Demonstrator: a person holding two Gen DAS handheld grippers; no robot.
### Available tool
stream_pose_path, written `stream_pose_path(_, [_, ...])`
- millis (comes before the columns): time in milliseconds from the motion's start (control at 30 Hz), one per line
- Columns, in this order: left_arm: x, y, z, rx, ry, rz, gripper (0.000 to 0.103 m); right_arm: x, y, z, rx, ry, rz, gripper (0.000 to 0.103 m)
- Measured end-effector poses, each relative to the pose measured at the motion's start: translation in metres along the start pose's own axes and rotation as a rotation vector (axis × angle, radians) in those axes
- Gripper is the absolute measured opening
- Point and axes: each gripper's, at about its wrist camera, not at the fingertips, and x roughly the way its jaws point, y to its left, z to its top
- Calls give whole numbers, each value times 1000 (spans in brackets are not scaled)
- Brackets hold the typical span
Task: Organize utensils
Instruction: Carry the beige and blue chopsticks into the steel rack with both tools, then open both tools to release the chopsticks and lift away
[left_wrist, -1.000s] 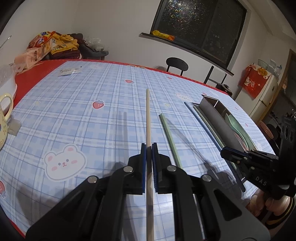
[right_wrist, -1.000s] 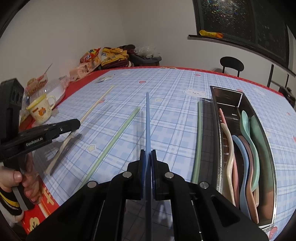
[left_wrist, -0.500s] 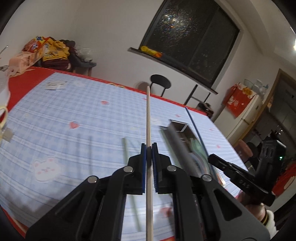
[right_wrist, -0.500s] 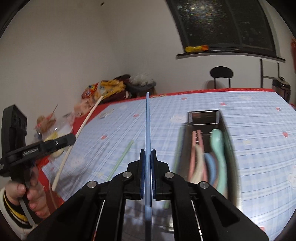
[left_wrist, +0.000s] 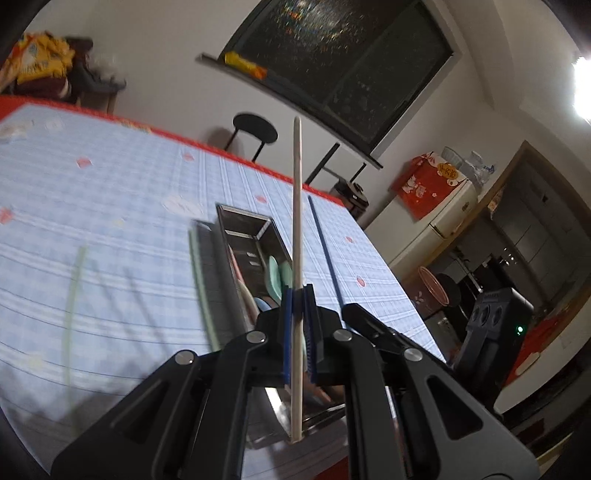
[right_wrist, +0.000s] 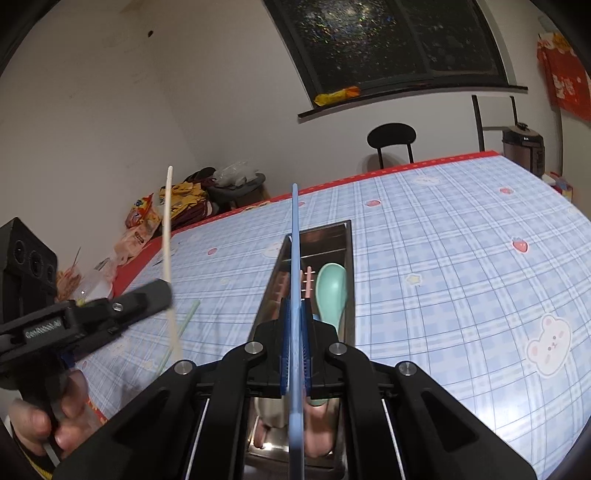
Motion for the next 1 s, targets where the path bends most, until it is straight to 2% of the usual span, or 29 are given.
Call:
stream_pose_path(100, [20,2,-1,-18,36,10,10,10,-7,-2,17,14,1,6])
stream_pose_path(367, [58,15,1,-2,119,93,10,28,-20,-5,63,36,8,6])
stream_pose_path(1000, [83,24,4,41,155,161,12,43,-28,-6,70,53,-1,7])
